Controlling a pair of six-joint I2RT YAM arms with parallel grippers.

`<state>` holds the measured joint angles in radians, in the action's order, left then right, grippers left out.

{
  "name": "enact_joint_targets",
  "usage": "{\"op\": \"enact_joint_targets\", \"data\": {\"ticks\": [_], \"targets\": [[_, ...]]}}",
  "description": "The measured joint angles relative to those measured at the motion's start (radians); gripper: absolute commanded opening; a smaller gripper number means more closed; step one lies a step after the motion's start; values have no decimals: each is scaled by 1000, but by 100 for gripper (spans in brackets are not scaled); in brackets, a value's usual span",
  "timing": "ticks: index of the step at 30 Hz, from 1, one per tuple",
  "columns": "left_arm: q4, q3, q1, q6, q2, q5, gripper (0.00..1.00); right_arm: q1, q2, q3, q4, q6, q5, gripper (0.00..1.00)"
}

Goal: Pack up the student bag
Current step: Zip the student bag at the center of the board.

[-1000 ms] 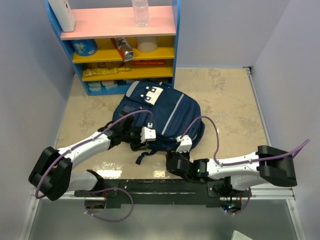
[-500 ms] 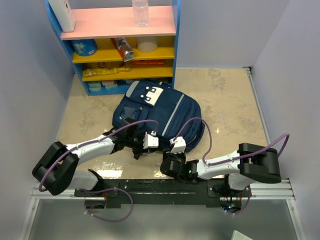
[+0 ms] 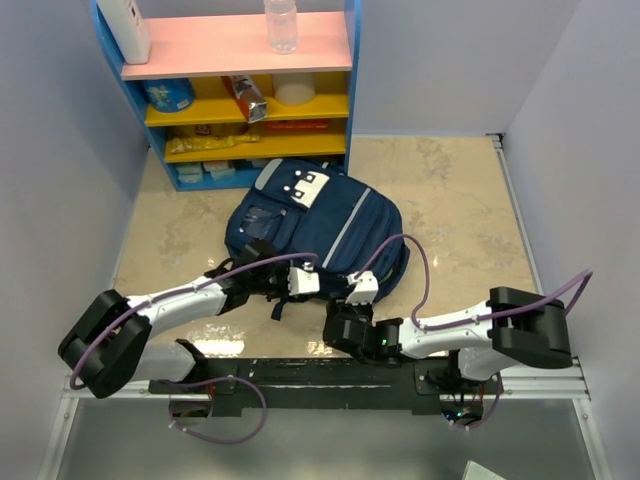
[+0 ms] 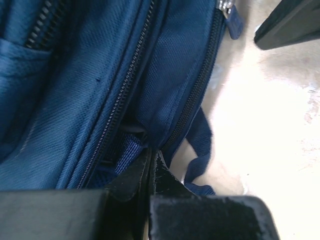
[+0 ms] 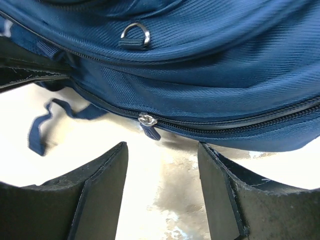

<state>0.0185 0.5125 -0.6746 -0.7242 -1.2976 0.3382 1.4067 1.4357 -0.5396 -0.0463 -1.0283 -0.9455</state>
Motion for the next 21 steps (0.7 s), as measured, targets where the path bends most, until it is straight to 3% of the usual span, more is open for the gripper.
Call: {"op": "enact_joint_targets", "data": {"ticks": [6, 10, 14, 16, 21], "targets": [[-77, 59, 0, 18, 53, -34, 0, 0, -58, 0, 35, -40, -15, 60], [-145, 118, 0, 35, 56, -39, 28, 0, -79, 3, 60, -63, -15, 60], [-203, 159, 0, 54, 64, -40, 41, 0, -89, 8, 69, -78, -14, 60], [-235, 176, 0, 59, 74, -31, 68, 0, -89, 9, 73, -81, -14, 60], [-326, 213, 0, 70, 115, -1, 69, 0, -88, 9, 77, -88, -14, 60]]}}
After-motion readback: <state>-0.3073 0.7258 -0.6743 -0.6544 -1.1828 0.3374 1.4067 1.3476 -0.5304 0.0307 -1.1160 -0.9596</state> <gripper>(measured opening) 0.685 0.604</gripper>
